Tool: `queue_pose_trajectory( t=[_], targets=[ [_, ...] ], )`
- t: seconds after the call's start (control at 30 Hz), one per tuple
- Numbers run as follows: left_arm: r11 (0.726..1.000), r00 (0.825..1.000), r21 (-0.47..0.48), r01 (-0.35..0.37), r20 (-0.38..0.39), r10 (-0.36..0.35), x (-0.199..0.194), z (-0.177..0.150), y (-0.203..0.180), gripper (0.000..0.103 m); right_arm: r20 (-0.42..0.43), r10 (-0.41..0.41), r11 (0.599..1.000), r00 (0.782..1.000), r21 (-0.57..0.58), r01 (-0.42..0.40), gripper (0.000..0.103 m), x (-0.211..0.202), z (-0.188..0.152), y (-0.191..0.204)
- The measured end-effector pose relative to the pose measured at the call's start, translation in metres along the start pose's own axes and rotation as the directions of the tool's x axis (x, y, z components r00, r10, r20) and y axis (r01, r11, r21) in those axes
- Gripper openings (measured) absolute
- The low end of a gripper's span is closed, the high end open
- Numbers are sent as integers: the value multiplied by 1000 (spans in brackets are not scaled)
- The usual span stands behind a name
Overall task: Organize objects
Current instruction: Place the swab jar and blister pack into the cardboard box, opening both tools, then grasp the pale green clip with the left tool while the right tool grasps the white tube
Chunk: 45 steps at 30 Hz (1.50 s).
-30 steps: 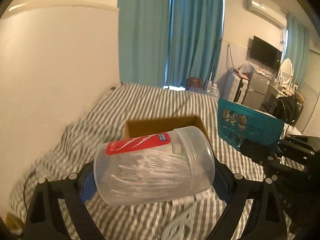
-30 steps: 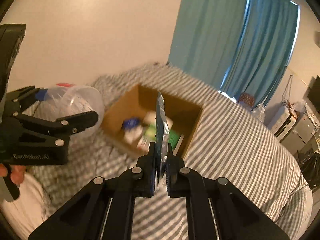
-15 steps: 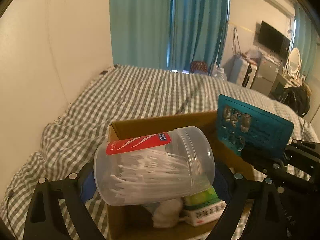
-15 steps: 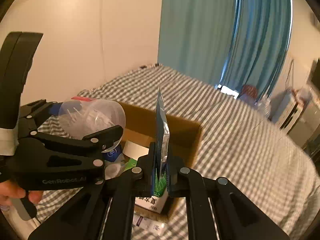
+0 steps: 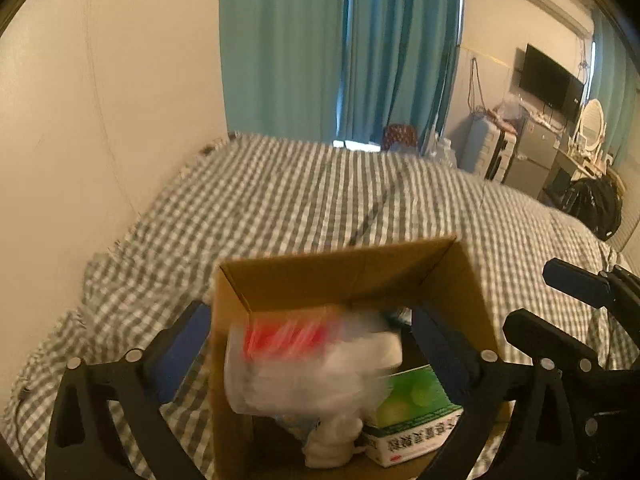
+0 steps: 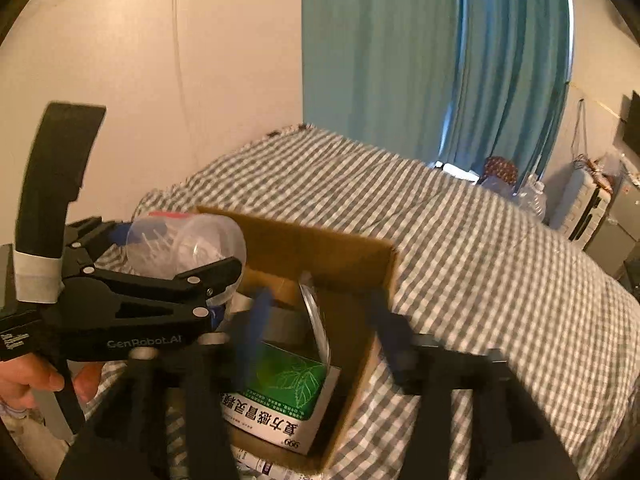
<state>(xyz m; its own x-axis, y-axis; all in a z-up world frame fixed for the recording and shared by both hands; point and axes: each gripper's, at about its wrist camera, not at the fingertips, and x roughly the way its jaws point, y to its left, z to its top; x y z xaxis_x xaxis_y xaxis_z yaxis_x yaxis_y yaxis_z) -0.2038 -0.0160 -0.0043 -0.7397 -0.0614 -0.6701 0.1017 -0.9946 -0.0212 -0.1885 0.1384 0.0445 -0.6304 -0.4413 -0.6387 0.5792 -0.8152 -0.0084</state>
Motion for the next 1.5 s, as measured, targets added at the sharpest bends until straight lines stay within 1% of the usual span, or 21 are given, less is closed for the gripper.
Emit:
queue_pose_trajectory(
  t=[0.07,0.1,0.13,0.2,0.23,0.33,0.43,0.53,0.63,0.67,0.8,0.87,0.97,1.03,1.13,1.2,1.23,1.3,1.33,1.43,1.5],
  targets=[
    [1000,1000,22,-10,26,9,-21,5,-6,103,20,-14,1000,1000,0,14,63,-18,4,-6],
    [999,999,33,-16,36,15,-31,7,-9,103,27,-19,1000,999,0,19,66,-24,5,-7],
    [999,999,44,-25,47,23,-41,9,-12,103,38,-27,1000,999,-1,27,68,-35,6,-7],
    [997,997,67,-43,70,38,-62,11,-19,103,50,-36,999,998,-8,36,68,-51,8,-6],
    [996,996,76,-51,82,44,-73,11,-22,103,62,-45,999,997,-13,46,68,-64,8,-5],
    [994,991,87,-66,121,55,-104,6,-28,103,81,-72,997,994,-21,74,71,-95,5,-2],
    [995,990,83,-53,132,42,-128,-4,-32,103,100,-92,995,991,-27,95,74,-125,0,1],
    [997,992,72,-39,124,30,-141,-20,-32,103,102,-117,992,988,-30,121,79,-150,-11,3],
    [998,994,62,-24,111,17,-145,-38,-33,103,91,-137,990,986,-25,140,82,-164,-28,4],
    [998,995,61,-23,102,17,-146,-48,-33,103,89,-141,989,986,-23,143,83,-166,-31,4],
    [998,998,56,-35,57,32,-135,-82,-29,103,87,-159,987,983,-2,160,90,-183,-61,3],
    [998,999,41,-40,31,39,-125,-103,-24,103,79,-159,987,984,13,158,92,-184,-75,1],
    [999,999,18,-37,1,37,-109,-132,-20,103,64,-164,986,984,30,163,93,-172,-99,0],
    [999,999,6,-38,-24,38,-96,-148,-18,103,40,-169,985,985,48,167,93,-155,-117,-1],
    [999,996,-5,-35,-79,34,-72,-175,-19,103,-24,-154,984,988,91,155,93,-125,-141,-5],
    [999,993,28,-17,-120,20,-57,-192,-24,103,-67,-143,981,987,123,151,93,-106,-156,-8],
    [999,991,51,-18,-133,24,-51,-199,-28,103,-89,-143,978,986,138,154,93,-97,-165,-10],
    [994,989,108,-8,-145,24,-43,-214,-36,103,-123,-136,974,983,164,156,93,-81,-180,-15],
    [991,989,135,8,-150,12,-40,-219,-40,103,-140,-132,973,981,171,155,93,-74,-185,-16],
    [974,979,213,83,-200,-40,-30,-238,-56,103,-175,-156,966,972,176,187,93,-61,-197,-24],
    [957,969,272,101,-244,-33,-19,-245,-68,103,-188,-173,961,967,183,207,93,-58,-200,-31]
  ],
)
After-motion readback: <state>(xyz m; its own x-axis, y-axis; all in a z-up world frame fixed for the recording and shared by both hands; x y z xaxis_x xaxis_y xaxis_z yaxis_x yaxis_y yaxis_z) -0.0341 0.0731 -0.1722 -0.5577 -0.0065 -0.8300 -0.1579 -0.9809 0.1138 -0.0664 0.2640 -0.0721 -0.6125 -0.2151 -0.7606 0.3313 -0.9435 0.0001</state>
